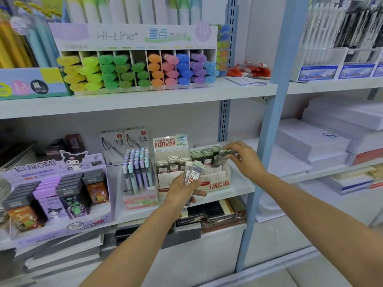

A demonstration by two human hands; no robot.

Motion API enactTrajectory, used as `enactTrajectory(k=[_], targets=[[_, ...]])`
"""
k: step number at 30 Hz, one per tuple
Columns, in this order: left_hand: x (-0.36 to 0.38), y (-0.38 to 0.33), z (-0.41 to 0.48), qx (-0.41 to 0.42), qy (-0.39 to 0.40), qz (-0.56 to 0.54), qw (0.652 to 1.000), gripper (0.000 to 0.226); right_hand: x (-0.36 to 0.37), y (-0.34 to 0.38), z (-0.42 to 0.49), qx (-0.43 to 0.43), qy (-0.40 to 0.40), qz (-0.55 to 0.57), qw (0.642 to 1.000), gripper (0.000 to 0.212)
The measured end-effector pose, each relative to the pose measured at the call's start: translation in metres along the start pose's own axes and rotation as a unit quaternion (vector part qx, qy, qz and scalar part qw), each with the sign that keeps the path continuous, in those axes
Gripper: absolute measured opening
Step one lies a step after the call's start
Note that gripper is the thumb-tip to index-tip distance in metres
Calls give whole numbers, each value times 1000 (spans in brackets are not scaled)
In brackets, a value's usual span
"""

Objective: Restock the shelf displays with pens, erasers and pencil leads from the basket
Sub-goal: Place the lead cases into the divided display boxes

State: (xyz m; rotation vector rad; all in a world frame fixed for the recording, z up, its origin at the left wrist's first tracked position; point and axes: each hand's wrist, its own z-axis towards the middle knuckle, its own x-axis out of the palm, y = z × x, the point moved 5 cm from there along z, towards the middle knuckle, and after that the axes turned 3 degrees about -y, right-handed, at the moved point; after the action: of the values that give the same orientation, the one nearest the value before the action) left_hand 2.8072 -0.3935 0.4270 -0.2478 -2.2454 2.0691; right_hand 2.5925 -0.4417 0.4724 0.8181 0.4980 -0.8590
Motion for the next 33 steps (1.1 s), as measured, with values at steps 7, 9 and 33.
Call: enactTrajectory(k=[7,9,33], targets=[[-4,7,9,4,-13,23,1000,17,-1,-3,15,11,-22,0,1000,34],[-5,7,10,2,-16,27,1000,19,1,-3,19,14,-8,-5,1000,35],[-44,7,-5,9,-55,-66,996,16,52,48,6,-17,80,49,995,17]])
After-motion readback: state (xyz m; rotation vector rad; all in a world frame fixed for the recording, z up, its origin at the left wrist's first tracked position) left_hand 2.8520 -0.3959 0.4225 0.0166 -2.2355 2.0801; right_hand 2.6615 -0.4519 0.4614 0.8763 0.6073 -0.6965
